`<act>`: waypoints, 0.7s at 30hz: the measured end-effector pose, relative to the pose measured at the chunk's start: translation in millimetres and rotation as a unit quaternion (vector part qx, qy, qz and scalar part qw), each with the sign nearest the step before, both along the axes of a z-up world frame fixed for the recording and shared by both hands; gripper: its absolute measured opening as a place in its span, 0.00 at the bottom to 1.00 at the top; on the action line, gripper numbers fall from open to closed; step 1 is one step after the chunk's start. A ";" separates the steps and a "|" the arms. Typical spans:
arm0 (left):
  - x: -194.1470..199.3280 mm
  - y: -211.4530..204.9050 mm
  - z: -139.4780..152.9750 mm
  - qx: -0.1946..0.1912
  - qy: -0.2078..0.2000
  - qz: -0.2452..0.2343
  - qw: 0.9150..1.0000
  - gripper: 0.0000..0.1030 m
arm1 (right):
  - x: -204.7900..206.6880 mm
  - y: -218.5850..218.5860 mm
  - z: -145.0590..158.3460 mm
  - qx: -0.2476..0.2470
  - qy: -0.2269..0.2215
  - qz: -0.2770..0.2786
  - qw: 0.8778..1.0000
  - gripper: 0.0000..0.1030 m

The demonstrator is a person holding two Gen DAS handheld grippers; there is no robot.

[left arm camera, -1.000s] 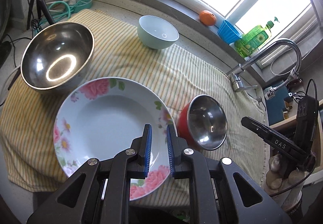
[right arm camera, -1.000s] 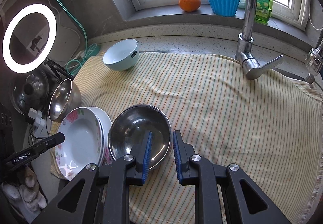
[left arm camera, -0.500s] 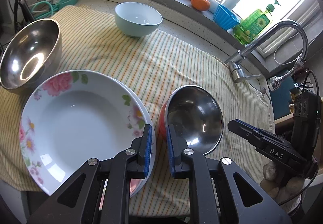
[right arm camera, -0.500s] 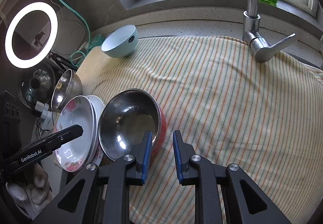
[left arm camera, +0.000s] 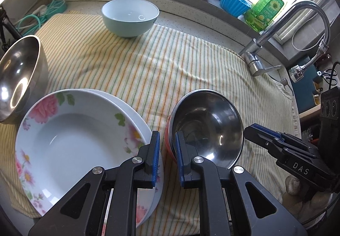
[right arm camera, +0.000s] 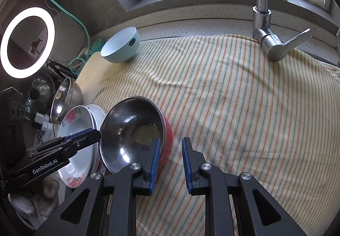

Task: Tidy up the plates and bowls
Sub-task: 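Lift and carry the nested steel and red bowls toward the large steel bowl with both grippers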

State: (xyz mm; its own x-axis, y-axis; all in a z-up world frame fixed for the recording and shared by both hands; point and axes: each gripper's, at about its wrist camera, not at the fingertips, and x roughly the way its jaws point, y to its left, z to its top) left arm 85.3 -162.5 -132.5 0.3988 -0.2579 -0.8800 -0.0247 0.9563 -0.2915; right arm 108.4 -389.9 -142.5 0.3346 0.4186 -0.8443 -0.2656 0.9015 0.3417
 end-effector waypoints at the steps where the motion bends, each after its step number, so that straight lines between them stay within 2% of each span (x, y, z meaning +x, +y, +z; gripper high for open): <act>1: 1.2 -0.1 -1.3 -0.003 0.003 -0.002 1.000 0.13 | 0.3 1.0 -1.1 -0.001 0.001 0.001 1.000 0.19; 18: 8.0 -4.6 -8.1 -0.004 0.009 -0.010 1.000 0.13 | 5.8 8.9 -14.0 0.000 0.032 -0.001 0.999 0.20; 21: 8.3 -3.6 -9.0 -0.005 0.011 -0.008 1.000 0.12 | 6.4 10.2 -15.6 0.004 0.037 0.002 0.999 0.16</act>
